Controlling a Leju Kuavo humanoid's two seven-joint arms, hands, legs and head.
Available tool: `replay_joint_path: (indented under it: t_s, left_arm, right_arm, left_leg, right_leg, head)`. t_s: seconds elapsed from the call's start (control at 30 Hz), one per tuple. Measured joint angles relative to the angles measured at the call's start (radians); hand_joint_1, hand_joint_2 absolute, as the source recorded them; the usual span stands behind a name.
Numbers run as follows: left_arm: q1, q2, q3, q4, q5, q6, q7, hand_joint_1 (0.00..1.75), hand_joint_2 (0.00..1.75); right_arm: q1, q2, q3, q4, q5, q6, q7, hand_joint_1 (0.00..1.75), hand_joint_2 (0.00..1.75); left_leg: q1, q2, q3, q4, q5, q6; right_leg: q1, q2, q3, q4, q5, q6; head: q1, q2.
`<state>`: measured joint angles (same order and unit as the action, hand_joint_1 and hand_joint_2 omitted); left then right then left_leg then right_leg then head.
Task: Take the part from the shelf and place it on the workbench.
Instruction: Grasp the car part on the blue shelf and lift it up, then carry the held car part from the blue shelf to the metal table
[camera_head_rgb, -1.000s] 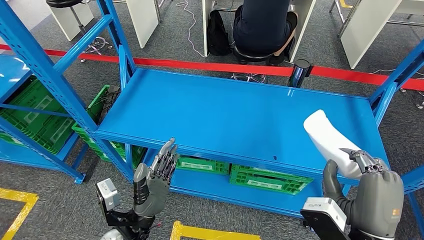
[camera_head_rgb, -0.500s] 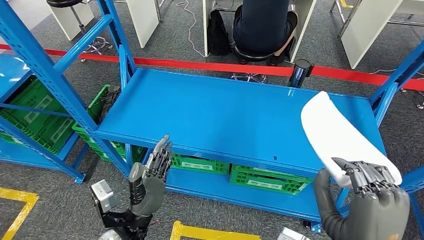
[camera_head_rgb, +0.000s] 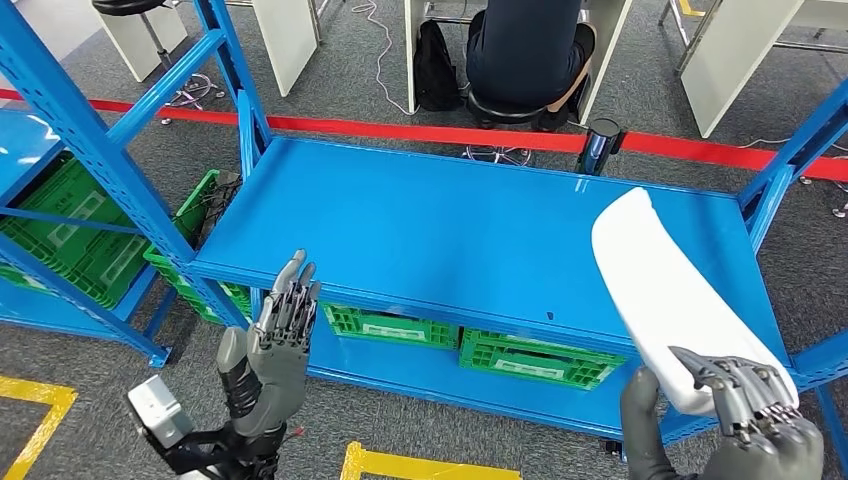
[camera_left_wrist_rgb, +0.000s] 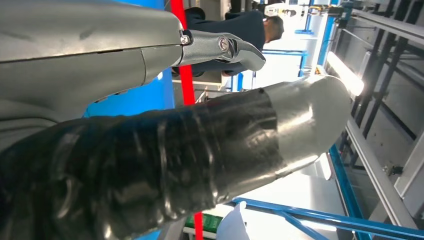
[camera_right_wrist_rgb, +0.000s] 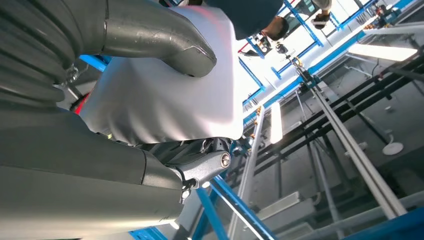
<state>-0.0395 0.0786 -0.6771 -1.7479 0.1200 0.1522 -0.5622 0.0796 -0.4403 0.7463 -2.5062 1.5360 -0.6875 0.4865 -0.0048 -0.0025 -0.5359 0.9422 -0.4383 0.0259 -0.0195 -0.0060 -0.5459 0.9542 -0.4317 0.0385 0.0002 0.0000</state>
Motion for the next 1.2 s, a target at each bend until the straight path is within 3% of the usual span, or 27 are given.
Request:
replay_joint_path:
  t_s: [0.2, 0.3, 0.6, 0.7, 0.93, 1.2]
  left_arm:
    - [0.006, 0.003, 0.0, -0.019, -0.003, 0.004, 0.0, 0.0, 0.0]
    - [0.009, 0.006, 0.0, -0.03, -0.005, 0.009, 0.001, 0.0, 0.0]
    - [0.013, 0.009, -0.004, -0.042, -0.027, 0.03, 0.011, 0.0, 0.0]
    - [0.012, 0.009, -0.011, -0.044, -0.035, 0.038, 0.012, 0.0, 0.0]
    - [0.01, 0.009, -0.021, -0.045, -0.039, 0.048, 0.01, 0.0, 0.0]
    - [0.009, 0.009, -0.034, -0.045, -0.038, 0.046, 0.011, 0.0, 0.0]
  right_arm:
    - [0.003, 0.013, 0.005, -0.019, -0.016, -0.002, 0.006, 1.75, 1.75]
    - [0.018, 0.033, 0.0, -0.037, -0.087, -0.003, -0.039, 1.75, 1.75]
    - [0.187, 0.188, -0.185, -0.053, -0.68, -0.006, -0.623, 1.75, 1.75]
    - [0.23, 0.233, -0.248, -0.053, -0.759, -0.007, -0.731, 1.75, 1.75]
    - [0.284, 0.283, -0.318, -0.048, -0.755, -0.007, -0.743, 1.75, 1.75]
    - [0.289, 0.294, -0.334, -0.048, -0.625, -0.007, -0.635, 1.75, 1.75]
  left_leg:
    - [0.0, 0.0, 0.001, 0.0, 0.0, 0.0]
    - [0.0, 0.0, 0.001, 0.0, 0.0, 0.0]
    - [0.0, -0.001, 0.0, 0.0, 0.0, 0.0]
    - [0.0, -0.001, 0.0, 0.0, -0.002, 0.0]
    - [0.0, -0.001, 0.0, 0.0, -0.002, 0.0]
    - [0.0, -0.001, -0.001, 0.0, -0.002, 0.0]
  right_leg:
    - [0.0, 0.0, 0.0, 0.0, 0.0, 0.0]
    - [0.0, 0.0, 0.0, 0.0, 0.0, 0.0]
    - [0.0, 0.0, -0.001, 0.0, -0.002, 0.001]
    - [0.0, 0.0, 0.0, 0.0, -0.002, 0.001]
    - [0.0, 0.0, 0.0, 0.0, -0.002, 0.0]
    - [0.0, 0.0, 0.0, 0.0, -0.002, 0.0]
  head:
    - [0.0, 0.0]
    - [0.0, 0.0]
    - [0.0, 0.0]
    - [0.0, 0.0]
    - [0.0, 0.0]
    - [0.0, 0.0]
